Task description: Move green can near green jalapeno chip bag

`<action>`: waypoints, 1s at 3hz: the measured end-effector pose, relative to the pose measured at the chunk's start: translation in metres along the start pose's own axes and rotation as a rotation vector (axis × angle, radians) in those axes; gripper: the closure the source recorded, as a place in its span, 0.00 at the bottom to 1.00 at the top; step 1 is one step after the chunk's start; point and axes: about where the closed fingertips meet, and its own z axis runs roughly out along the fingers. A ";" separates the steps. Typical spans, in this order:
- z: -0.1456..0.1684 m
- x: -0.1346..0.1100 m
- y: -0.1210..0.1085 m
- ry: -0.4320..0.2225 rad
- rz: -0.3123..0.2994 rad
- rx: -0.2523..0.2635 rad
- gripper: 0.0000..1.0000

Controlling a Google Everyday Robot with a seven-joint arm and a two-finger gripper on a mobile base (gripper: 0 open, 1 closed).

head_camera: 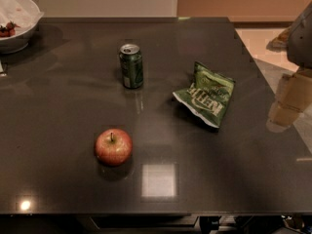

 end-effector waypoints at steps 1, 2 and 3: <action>0.019 -0.032 -0.030 -0.111 0.006 -0.024 0.00; 0.037 -0.069 -0.057 -0.206 0.002 -0.045 0.00; 0.051 -0.105 -0.080 -0.280 0.004 -0.054 0.00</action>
Offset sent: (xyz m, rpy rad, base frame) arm 0.1264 0.0914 -0.0080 0.3158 -0.0129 0.0967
